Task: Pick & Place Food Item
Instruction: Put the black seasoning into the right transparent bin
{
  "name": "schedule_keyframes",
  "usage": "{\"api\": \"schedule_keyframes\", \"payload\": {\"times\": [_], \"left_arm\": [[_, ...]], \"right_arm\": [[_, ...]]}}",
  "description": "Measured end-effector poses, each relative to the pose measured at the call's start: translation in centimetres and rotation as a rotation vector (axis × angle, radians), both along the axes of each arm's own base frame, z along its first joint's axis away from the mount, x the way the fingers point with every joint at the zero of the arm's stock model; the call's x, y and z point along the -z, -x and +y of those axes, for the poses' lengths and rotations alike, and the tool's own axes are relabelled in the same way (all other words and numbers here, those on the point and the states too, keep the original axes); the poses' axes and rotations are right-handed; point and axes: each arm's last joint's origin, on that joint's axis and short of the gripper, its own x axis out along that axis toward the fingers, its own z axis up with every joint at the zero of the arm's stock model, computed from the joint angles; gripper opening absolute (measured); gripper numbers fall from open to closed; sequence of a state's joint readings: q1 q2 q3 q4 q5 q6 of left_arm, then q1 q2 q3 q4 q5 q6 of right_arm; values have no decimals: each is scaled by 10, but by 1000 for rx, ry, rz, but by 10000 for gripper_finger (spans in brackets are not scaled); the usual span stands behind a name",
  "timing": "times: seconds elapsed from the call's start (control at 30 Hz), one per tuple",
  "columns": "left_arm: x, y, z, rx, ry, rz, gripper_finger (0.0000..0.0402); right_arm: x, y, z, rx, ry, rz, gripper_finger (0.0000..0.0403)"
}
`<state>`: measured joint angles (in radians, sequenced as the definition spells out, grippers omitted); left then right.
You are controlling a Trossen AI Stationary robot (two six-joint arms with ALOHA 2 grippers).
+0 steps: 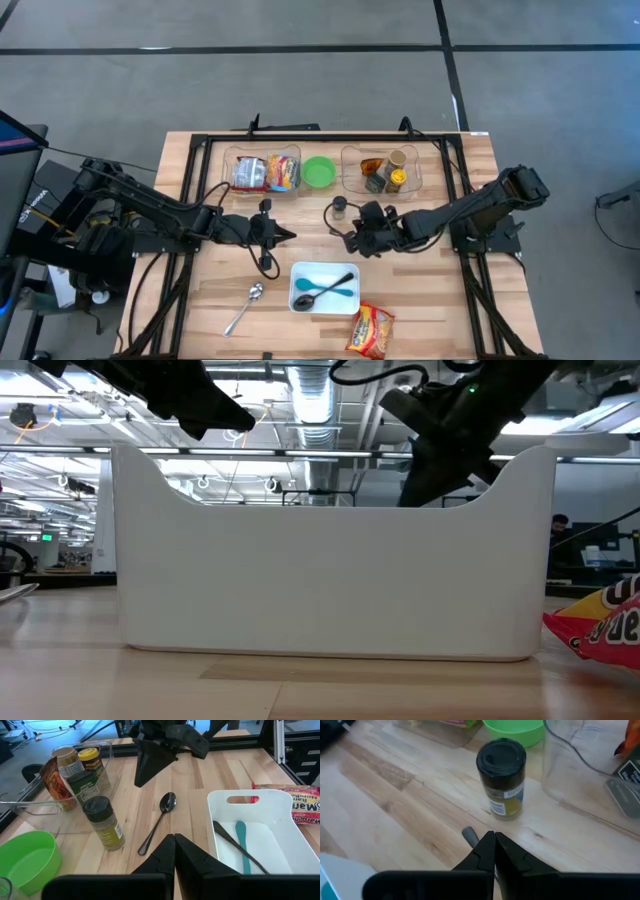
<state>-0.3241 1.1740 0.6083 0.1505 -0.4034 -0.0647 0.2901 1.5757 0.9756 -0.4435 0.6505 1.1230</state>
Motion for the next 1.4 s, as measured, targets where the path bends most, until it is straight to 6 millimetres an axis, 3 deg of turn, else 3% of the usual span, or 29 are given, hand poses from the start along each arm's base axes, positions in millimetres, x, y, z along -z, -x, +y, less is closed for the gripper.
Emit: {"api": "schedule_keyframes", "payload": {"times": [0.3, 0.6, 0.97, 1.4], "left_arm": [[0, 0, 0, 0, 0, -1, 4], [0, 0, 0, 0, 0, 1, 4], [0, 0, 0, 0, 0, 1, 4], [0, 0, 0, 0, 0, 1, 4]], "right_arm": [[-2, -6, 2, -18, 8, -55, 11], [28, -29, 3, -38, 60, -22, 33], [26, -34, -9, -13, 40, -15, 27], [27, -35, -18, -8, 24, 13, 94]]}}
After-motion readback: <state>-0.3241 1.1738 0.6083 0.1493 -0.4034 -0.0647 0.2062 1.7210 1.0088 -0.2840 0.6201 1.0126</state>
